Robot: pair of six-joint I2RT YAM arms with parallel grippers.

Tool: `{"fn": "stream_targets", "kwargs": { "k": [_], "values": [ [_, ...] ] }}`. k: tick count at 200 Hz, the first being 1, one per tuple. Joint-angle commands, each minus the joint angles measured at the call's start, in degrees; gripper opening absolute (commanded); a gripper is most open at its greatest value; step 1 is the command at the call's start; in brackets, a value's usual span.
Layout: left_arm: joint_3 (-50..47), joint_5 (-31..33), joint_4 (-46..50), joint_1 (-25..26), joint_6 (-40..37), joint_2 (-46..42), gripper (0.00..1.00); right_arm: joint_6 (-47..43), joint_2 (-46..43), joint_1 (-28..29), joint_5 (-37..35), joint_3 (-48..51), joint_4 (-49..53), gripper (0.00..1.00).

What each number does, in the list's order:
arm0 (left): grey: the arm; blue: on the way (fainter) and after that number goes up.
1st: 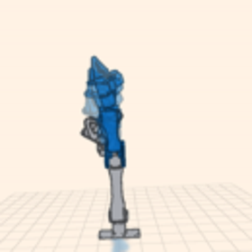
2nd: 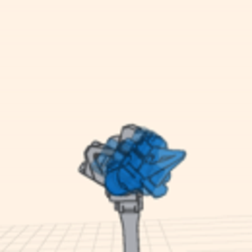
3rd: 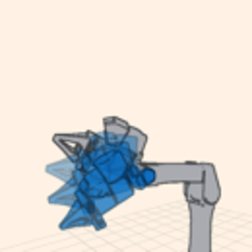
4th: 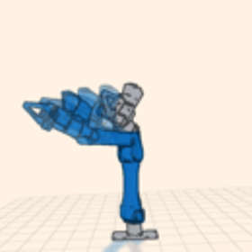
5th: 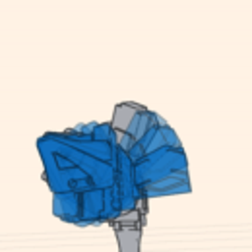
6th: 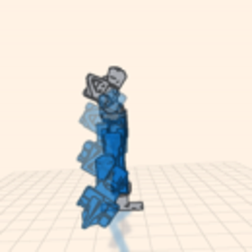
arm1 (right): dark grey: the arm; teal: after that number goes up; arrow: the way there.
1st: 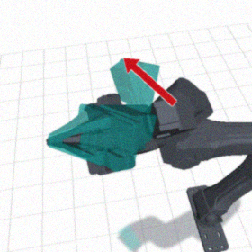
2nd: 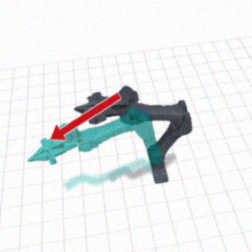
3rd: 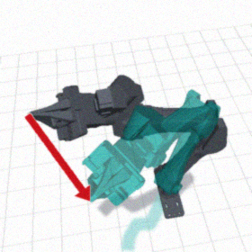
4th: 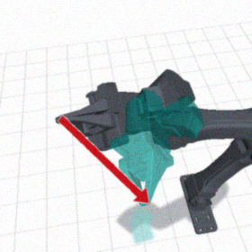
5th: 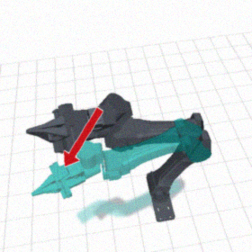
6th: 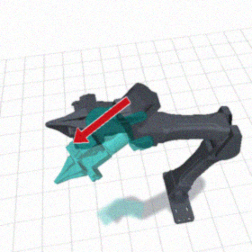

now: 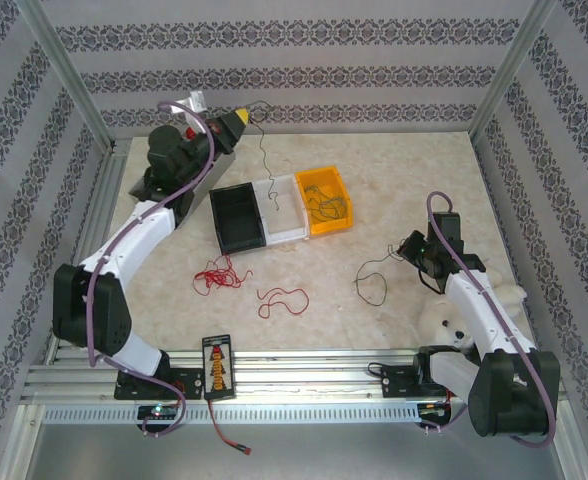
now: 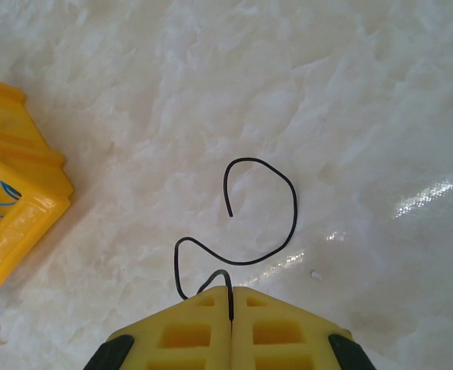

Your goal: Untangle the cables

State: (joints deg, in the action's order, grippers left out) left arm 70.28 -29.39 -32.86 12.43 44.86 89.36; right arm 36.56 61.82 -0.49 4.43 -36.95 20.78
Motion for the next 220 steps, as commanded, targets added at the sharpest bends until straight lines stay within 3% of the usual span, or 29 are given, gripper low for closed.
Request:
{"fn": "stream_targets", "kwargs": {
  "k": [1, 55, 114, 171, 220],
  "values": [
    [-3.09, 2.92, 1.29, 2.58, -2.60, 3.35, 0.00, -1.70, -0.31, 0.49, 1.34, 0.13, -0.52, 0.03],
    [-6.96, 12.87, 6.45, 8.81, -2.34, 13.12, 0.00, -2.06, -0.37, 0.49, 2.14, 0.12, -0.31, 0.04],
    [-9.39, 26.24, 15.85, 10.14, -2.31, 10.42, 0.00, -3.59, -3.24, 0.67, 2.42, 1.08, 0.45, 0.05],
    [-7.56, 30.51, 29.44, 12.85, -4.18, 6.29, 0.00, -2.96, -2.72, 1.78, 2.70, 1.44, -0.48, 0.05],
    [-4.72, 28.04, 34.87, 15.14, -1.19, 7.31, 0.01, -2.97, -1.86, 4.40, 1.42, 0.59, -0.74, 0.06]
  ]
}}
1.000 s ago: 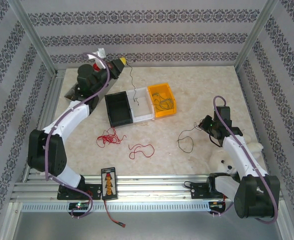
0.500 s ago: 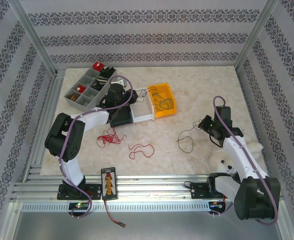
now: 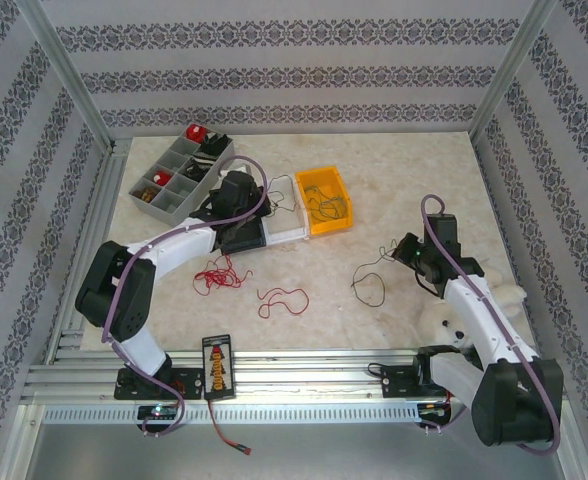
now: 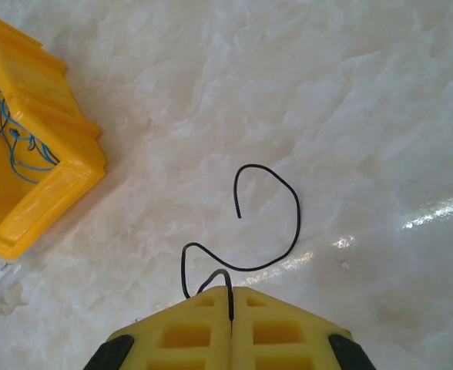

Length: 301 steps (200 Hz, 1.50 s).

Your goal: Untangle the cables

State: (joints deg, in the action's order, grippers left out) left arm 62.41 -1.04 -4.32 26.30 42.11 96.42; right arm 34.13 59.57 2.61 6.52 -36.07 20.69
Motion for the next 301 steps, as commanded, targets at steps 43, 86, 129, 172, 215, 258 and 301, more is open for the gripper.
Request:
{"fn": "stream_targets", "kwargs": {
  "k": [43, 86, 129, 172, 215, 258, 301],
  "values": [
    [1.80, 1.39, 7.68, 3.42, 4.23, 0.43, 0.03, -0.51, -0.50, 2.26, -1.60, -0.14, -0.14, 0.06],
    [3.29, 4.20, 8.11, 3.45, 4.17, 1.22, 0.49, -0.81, -0.49, 2.77, -1.52, -0.31, -0.03, 0.06],
    [5.69, 4.78, 3.74, 3.40, -0.53, -1.68, 0.71, -2.45, -0.84, 5.35, -1.59, -2.36, 0.52, 0.06],
    [1.55, 9.24, -0.09, 2.22, -0.19, -7.74, 0.72, -3.65, -1.82, 9.58, 0.84, -9.21, 1.96, 0.07],
    [-10.20, 19.45, 3.18, 0.68, 6.38, -17.34, 0.72, -4.50, -0.76, 16.49, 0.92, -24.46, 3.07, 0.07],
    [-21.46, 27.46, 10.80, -1.37, 11.48, -29.36, 0.72, -4.75, 6.00, 19.78, 1.16, -40.30, -0.94, 0.06],
    [-25.79, 29.73, 16.22, -3.19, 13.96, -36.64, 0.72, -5.47, 20.35, 21.35, 6.59, -53.25, -4.11, 0.06]
  ]
}}
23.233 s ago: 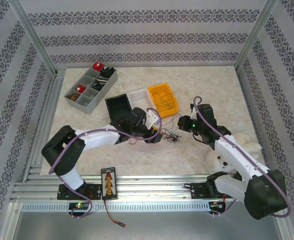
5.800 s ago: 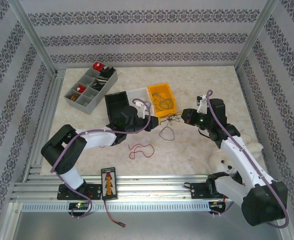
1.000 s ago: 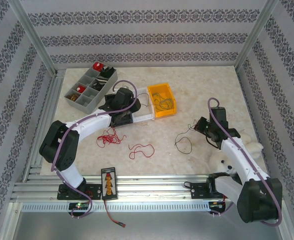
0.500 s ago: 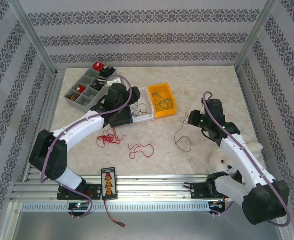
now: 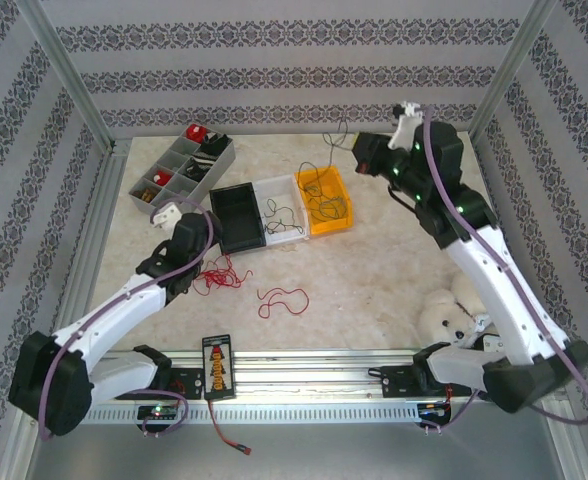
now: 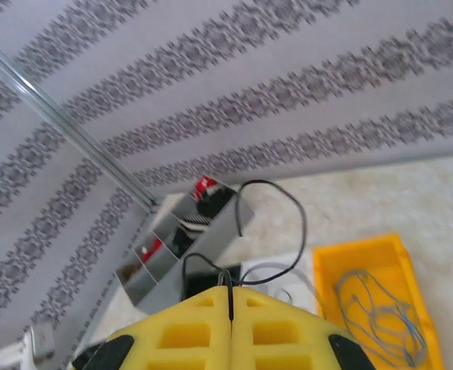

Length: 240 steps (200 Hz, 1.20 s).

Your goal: Untangle the cables

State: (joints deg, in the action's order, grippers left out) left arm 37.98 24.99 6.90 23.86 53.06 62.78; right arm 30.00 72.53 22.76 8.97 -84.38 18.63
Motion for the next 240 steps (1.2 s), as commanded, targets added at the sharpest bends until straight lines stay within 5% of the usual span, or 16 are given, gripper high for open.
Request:
{"fn": "stream_targets", "kwargs": {
  "k": [1, 62, 240],
  "values": [
    [-1.39, 3.72, 5.03, -0.78, 3.01, -3.05, 0.72, -1.30, 7.96, 1.33, 4.44, -5.52, -2.07, 0.06],
    [-0.89, 3.41, 6.19, -1.26, 1.61, -4.34, 0.72, -0.82, 26.18, 4.47, 10.18, -16.06, -2.64, 0.06],
    [-0.44, 1.27, 6.35, -2.42, -0.70, -4.23, 0.72, -7.60, 38.70, 8.31, -0.28, -8.40, 1.03, 0.10]
  ]
}}
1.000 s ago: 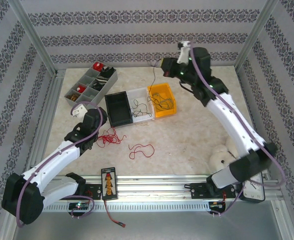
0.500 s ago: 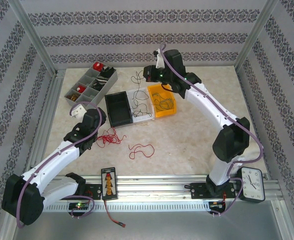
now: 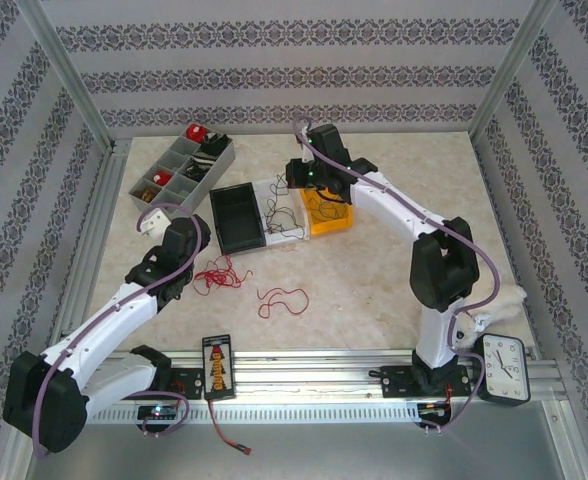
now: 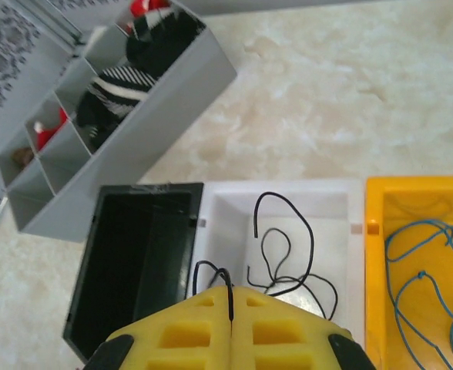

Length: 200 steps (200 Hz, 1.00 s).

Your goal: Untangle the cables

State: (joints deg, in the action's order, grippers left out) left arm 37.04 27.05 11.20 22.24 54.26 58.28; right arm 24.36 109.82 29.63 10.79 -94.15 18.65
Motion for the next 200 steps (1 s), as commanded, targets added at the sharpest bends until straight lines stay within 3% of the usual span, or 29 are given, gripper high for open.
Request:
{"fn": "stream_targets", "kwargs": {
  "k": [1, 28, 64, 104, 117, 138, 154, 175, 200],
  "values": [
    [0.54, -0.78, 2.06, -0.75, -1.94, 0.26, 0.72, -2.00, 1.48, 1.47, -2.05, 1.40, 1.06, 0.11],
    [2.16, -3.18, 2.84, -0.83, -4.23, 2.09, 0.72, -1.85, 2.09, 1.66, -0.79, 1.42, 1.56, 0.40],
    [4.09, -8.46, 5.33, -0.88, -7.66, 5.04, 0.73, -2.78, -2.40, 1.58, -3.41, 3.72, 1.38, 0.53],
    [3.48, -14.66, 7.37, -0.87, -10.11, 5.58, 0.72, -3.30, -10.81, 1.81, -4.69, 11.83, 0.80, 0.55],
    [2.88, -21.35, 5.95, -0.88, -13.75, 6.03, 0.71, -2.77, -13.87, 1.92, -5.33, 16.13, 0.41, 0.55],
    [2.12, -37.35, 3.77, 0.07, -19.82, 7.56, 0.70, -2.14, -18.15, 1.79, -7.57, 22.42, 0.41, 0.55],
    [2.88, -44.11, 6.02, 4.17, -25.79, 8.25, 0.69, -1.30, -20.74, 1.34, -9.46, 26.48, 0.37, 0.55],
    [4.79, -45.53, 11.03, 12.26, -33.79, 8.59, 0.70, 1.08, -23.49, -0.18, -9.99, 30.87, -0.21, 0.55],
    [5.91, -47.67, 13.14, 17.11, -36.96, 11.36, 0.71, 3.05, -24.95, -1.93, -9.34, 33.58, -1.13, 0.55]
  ]
}}
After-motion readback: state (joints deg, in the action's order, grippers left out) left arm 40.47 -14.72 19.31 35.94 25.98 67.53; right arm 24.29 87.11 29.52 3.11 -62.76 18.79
